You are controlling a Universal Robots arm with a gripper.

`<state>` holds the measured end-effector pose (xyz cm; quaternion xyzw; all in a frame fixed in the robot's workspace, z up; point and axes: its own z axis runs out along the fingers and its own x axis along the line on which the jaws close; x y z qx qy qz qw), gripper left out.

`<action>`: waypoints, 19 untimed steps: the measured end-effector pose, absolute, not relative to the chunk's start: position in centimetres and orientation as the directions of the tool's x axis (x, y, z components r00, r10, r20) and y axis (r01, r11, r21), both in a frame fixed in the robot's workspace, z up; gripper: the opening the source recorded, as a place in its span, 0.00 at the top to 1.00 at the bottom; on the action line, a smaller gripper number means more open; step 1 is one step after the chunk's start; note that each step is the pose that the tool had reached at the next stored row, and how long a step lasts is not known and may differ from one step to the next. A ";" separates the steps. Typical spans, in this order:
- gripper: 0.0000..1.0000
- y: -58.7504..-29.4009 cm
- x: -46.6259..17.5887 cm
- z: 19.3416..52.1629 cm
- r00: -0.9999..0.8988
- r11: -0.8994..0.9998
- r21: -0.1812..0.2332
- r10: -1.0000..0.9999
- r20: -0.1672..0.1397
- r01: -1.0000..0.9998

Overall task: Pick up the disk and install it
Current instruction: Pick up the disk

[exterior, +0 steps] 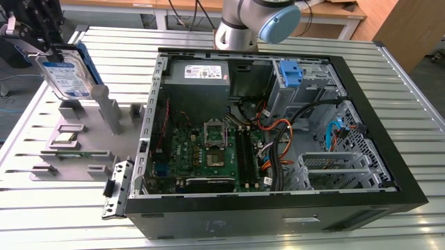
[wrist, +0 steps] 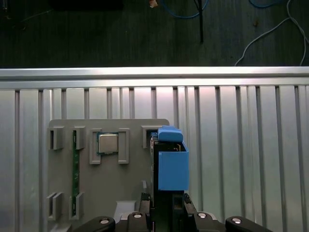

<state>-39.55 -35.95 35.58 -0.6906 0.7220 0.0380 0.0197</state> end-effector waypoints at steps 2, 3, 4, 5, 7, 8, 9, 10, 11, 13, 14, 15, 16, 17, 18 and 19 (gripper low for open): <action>0.65 -36.0 -39.6 35.7 -0.045 0.043 0.028 -0.996 -0.082 -0.999; 0.65 -35.9 -39.6 35.7 -0.045 0.043 0.028 -0.996 -0.083 -0.999; 0.65 -35.9 -39.6 35.7 -0.045 0.043 0.028 -0.995 -0.083 -0.999; 0.65 -35.9 -39.6 35.8 -0.045 0.043 0.028 -0.995 -0.084 -0.999; 0.65 -35.9 -39.6 35.8 -0.045 0.043 0.028 -0.995 -0.085 -0.999; 0.65 -35.9 -39.5 35.8 -0.045 0.043 0.028 -0.995 -0.086 -0.999; 0.65 -36.0 -39.5 35.9 -0.045 0.043 0.028 -0.995 -0.086 -0.999; 0.65 -35.9 -39.5 35.9 -0.045 0.043 0.028 -0.995 -0.087 -0.999; 0.65 -35.9 -39.6 35.9 -0.045 0.043 0.028 -0.995 -0.087 -0.999; 0.65 -35.9 -39.5 35.9 -0.045 0.043 0.028 -0.995 -0.089 -0.999; 0.65 -35.9 -39.5 36.0 -0.045 0.043 0.028 -0.995 -0.089 -0.999; 0.65 -35.9 -39.5 36.0 -0.045 0.043 0.028 -0.995 -0.090 -0.999; 0.65 -36.0 -39.5 36.0 -0.045 0.043 0.028 -0.995 -0.090 -0.999; 0.65 -36.0 -39.5 36.0 -0.045 0.043 0.028 -0.995 -0.091 -0.999; 0.65 -35.9 -39.5 36.0 -0.045 0.043 0.028 -0.995 -0.091 -0.999; 0.65 -36.0 -39.6 36.1 -0.045 0.043 0.028 -0.995 -0.092 -0.999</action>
